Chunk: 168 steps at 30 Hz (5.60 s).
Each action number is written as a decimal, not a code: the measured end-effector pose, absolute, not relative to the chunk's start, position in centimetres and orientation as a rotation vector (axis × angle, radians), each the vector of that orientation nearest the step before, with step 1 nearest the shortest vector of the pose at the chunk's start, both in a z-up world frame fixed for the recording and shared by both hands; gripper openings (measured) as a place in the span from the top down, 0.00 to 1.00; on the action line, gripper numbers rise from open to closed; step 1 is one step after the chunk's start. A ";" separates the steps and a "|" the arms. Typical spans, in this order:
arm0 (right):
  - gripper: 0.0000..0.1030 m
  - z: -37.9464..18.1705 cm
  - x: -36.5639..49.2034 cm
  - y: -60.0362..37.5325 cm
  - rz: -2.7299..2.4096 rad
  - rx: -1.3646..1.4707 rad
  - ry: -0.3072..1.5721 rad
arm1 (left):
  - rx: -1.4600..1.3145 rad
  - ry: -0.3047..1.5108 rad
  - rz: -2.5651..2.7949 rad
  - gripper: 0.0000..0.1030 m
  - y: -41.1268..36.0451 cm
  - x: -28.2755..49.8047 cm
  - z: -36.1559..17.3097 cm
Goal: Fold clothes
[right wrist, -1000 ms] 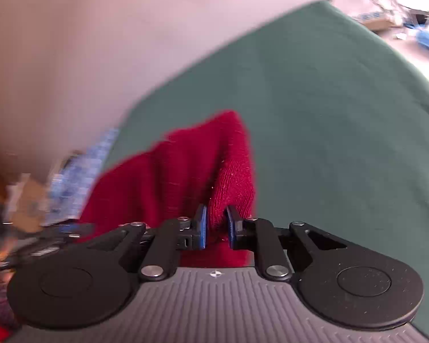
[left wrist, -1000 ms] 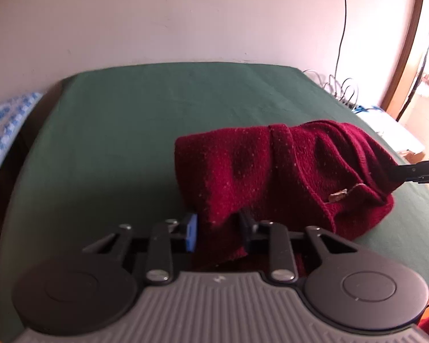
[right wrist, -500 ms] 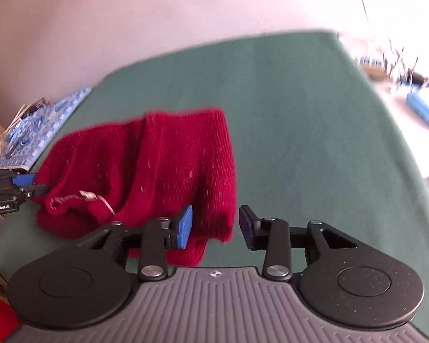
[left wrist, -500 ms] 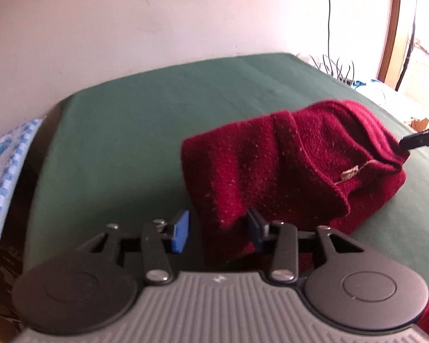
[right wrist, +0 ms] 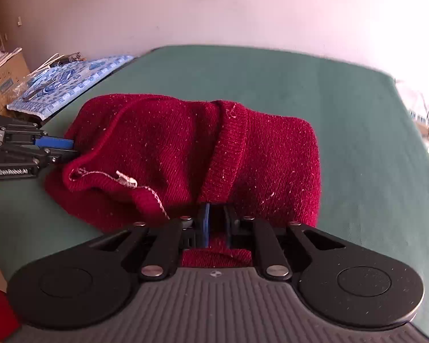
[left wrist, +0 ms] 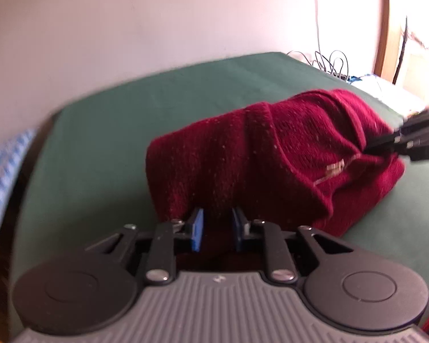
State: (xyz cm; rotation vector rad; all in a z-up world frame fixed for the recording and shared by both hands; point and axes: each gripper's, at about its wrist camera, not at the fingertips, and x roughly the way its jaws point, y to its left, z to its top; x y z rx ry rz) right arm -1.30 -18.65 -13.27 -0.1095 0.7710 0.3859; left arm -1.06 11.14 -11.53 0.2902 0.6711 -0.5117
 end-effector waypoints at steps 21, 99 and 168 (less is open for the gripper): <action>0.88 -13.6 -0.5 -11.1 0.540 -0.263 0.795 | 0.484 0.602 -0.755 0.55 5.1 0.1 -12.5; 0.61 -13.8 -3.9 -27.2 0.330 0.614 0.881 | -0.129 0.879 -0.693 0.54 18.9 4.3 -11.8; 1.00 -13.1 -5.3 -13.8 0.258 -0.002 0.836 | 0.329 0.723 -0.810 0.53 9.3 -2.0 -11.6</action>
